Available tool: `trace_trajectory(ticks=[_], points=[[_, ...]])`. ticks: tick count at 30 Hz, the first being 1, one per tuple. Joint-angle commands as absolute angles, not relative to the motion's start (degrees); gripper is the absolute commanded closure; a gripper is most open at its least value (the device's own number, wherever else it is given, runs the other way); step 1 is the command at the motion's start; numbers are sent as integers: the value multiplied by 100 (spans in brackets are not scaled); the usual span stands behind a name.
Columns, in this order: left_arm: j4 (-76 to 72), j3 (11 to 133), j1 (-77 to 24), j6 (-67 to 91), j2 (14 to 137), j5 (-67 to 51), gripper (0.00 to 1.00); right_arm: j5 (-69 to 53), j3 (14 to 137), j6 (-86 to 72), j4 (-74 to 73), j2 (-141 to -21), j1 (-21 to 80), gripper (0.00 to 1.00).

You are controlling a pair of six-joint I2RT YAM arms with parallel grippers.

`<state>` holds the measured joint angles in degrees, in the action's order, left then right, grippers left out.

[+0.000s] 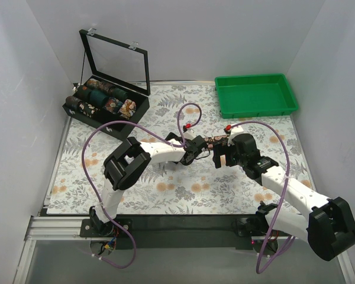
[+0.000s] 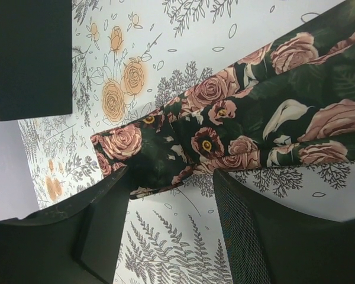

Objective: Roll the ties
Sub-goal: Roll the tie

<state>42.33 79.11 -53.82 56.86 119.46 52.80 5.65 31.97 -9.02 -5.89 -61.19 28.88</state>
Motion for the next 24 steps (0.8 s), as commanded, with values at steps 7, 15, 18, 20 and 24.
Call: trace_trajectory(ticks=[7,15,18,20,24], points=[[3498,7796,-5361,5537,11637,3771,45,404,3340,-835,-474,-5731,2865,8],[3507,7664,-5309,5669,11294,3384,45,168,3489,-756,-624,-5555,2865,8],[3559,7717,-5309,5686,11083,3384,44,88,3612,-625,-694,-5476,2865,8],[3603,7761,-5291,5704,10943,3427,42,35,3691,-537,-729,-5432,2865,8],[3709,7796,-5168,5818,10714,3507,37,-368,3946,-264,-773,-5440,2865,7]])
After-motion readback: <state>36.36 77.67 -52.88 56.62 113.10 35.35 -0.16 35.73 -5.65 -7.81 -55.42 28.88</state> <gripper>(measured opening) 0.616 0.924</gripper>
